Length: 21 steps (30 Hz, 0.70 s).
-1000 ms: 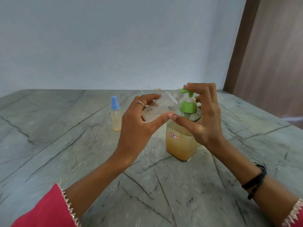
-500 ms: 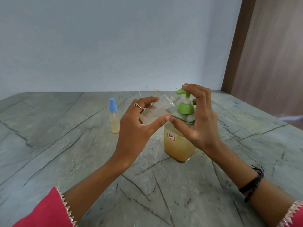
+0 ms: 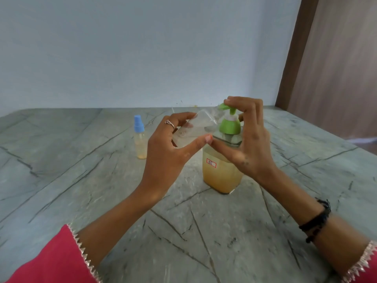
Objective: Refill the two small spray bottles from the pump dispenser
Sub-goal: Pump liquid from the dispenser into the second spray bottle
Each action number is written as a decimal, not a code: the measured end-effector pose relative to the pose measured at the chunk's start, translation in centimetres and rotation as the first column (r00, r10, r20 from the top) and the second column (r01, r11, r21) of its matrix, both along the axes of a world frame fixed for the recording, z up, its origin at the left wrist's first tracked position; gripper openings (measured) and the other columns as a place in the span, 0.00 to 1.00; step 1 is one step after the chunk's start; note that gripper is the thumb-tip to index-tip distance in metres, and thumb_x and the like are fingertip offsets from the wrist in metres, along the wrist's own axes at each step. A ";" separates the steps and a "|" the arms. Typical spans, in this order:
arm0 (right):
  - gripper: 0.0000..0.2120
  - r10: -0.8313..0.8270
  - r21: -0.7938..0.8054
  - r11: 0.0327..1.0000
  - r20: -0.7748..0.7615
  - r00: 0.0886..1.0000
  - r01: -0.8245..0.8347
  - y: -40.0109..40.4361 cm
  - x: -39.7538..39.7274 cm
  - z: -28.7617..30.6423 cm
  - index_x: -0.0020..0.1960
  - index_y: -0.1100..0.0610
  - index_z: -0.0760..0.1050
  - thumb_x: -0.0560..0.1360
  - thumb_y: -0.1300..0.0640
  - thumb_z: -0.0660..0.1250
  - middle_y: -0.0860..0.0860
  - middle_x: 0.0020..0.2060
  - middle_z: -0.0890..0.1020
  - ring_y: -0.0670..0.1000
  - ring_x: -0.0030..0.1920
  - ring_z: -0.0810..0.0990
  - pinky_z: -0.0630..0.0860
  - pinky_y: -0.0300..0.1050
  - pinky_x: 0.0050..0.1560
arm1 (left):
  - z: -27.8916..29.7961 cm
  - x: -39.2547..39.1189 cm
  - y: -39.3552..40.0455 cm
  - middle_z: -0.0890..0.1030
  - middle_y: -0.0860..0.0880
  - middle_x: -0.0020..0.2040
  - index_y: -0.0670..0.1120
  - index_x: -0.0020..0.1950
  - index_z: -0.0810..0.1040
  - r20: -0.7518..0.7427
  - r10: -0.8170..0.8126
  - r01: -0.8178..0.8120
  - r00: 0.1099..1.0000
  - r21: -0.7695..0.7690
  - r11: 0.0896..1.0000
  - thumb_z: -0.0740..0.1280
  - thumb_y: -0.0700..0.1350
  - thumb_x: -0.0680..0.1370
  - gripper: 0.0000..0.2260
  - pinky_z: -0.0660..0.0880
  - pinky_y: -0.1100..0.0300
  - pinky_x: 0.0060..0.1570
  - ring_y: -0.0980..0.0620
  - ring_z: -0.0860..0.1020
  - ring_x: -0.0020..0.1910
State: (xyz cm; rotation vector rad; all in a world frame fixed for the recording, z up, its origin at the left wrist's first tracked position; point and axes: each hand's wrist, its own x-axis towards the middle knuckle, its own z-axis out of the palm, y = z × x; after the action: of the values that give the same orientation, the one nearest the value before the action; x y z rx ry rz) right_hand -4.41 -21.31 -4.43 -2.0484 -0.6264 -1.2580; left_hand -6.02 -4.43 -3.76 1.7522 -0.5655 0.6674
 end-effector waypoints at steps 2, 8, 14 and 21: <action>0.28 0.003 0.016 1.000 -0.003 1.000 -0.003 0.1 -0.1 0.3 0.62 0.49 0.63 0.67 0.41 0.70 0.45 0.57 0.66 0.30 0.52 0.70 0.76 0.38 0.37 | 0.0 -0.1 -0.1 0.78 0.54 0.51 0.53 0.55 0.75 -0.010 0.000 0.000 1.000 -0.003 1.000 0.70 0.56 0.65 0.20 0.70 0.75 0.44 0.64 0.76 0.51; 0.27 -0.002 0.025 1.000 -0.015 1.000 0.002 0.1 -0.1 0.2 0.60 0.48 0.64 0.67 0.39 0.69 0.44 0.55 0.66 0.31 0.49 0.71 0.76 0.39 0.36 | -0.1 -0.1 -0.1 0.78 0.55 0.52 0.53 0.55 0.75 -0.010 0.006 -0.006 1.000 0.000 1.000 0.70 0.55 0.66 0.20 0.71 0.75 0.46 0.64 0.76 0.52; 0.32 -0.013 -0.009 1.000 -0.016 1.000 0.013 0.1 0.0 -0.2 0.66 0.48 0.60 0.68 0.38 0.68 0.44 0.60 0.64 0.32 0.48 0.71 0.71 0.29 0.33 | -0.1 -0.1 0.0 0.78 0.56 0.51 0.56 0.54 0.74 -0.012 0.000 0.000 1.000 0.001 1.000 0.70 0.56 0.65 0.19 0.71 0.74 0.47 0.64 0.76 0.52; 0.31 -0.010 -0.007 1.000 -0.020 1.000 0.010 -0.2 0.1 -0.2 0.67 0.48 0.62 0.68 0.39 0.68 0.43 0.60 0.64 0.30 0.53 0.69 0.79 0.44 0.36 | 0.0 0.0 0.0 0.78 0.56 0.52 0.55 0.54 0.74 -0.001 0.011 -0.011 1.000 0.005 1.000 0.70 0.56 0.65 0.19 0.71 0.75 0.46 0.63 0.76 0.53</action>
State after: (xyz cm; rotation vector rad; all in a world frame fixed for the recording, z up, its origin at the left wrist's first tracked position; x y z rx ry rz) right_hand -4.33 -21.47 -4.67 -2.0704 -0.6126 -1.2408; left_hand -6.07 -4.45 -3.77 1.7610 -0.5581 0.6735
